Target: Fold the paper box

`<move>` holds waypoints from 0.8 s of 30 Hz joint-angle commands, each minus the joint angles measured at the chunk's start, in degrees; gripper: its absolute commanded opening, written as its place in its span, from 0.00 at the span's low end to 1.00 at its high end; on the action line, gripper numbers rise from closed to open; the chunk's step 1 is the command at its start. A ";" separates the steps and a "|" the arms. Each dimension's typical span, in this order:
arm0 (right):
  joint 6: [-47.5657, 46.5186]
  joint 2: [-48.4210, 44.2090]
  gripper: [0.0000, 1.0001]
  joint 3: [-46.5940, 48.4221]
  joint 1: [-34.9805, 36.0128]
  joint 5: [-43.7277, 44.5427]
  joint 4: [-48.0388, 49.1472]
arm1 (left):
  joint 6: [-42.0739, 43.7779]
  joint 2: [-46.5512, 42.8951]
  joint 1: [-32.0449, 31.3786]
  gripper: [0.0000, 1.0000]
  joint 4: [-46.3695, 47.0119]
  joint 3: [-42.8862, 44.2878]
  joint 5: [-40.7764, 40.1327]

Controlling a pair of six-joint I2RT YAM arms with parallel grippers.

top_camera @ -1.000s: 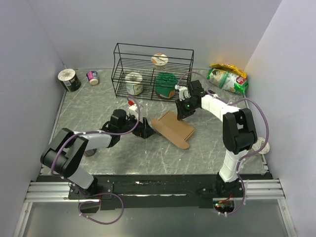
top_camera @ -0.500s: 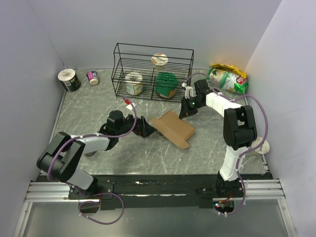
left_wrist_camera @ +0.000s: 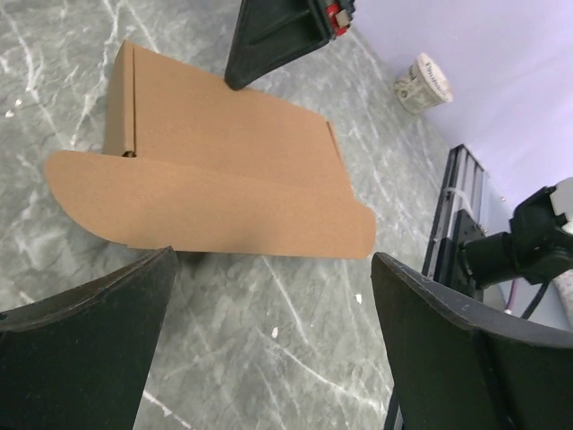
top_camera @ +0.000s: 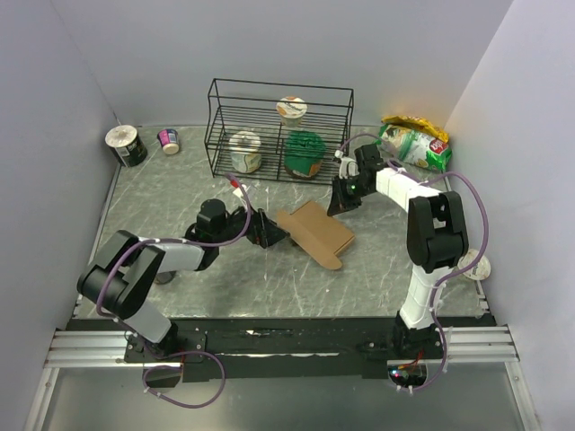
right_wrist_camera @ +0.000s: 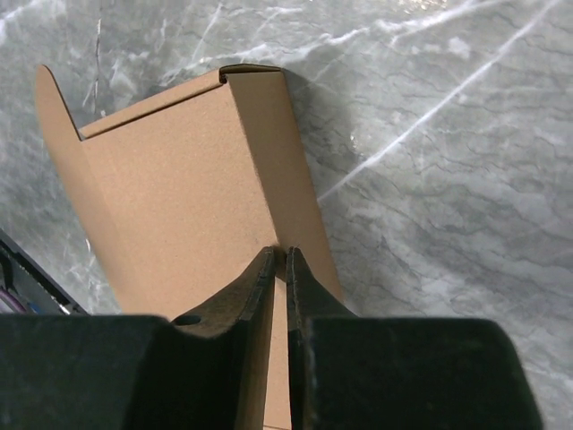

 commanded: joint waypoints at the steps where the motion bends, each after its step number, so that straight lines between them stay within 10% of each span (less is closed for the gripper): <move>1: 1.69 0.99 0.15 -0.72 -3.16 11.37 -5.50 | -1.85 -0.04 0.10 0.96 5.94 0.09 1.79; 18: 1.78 -1.56 0.17 -2.30 -3.95 9.62 -4.63 | -14.77 13.05 -2.45 0.98 16.92 6.24 -0.50; 24: 1.96 -3.14 0.31 -5.64 -2.02 8.21 -1.65 | -13.28 13.68 -3.33 0.98 17.28 6.95 0.21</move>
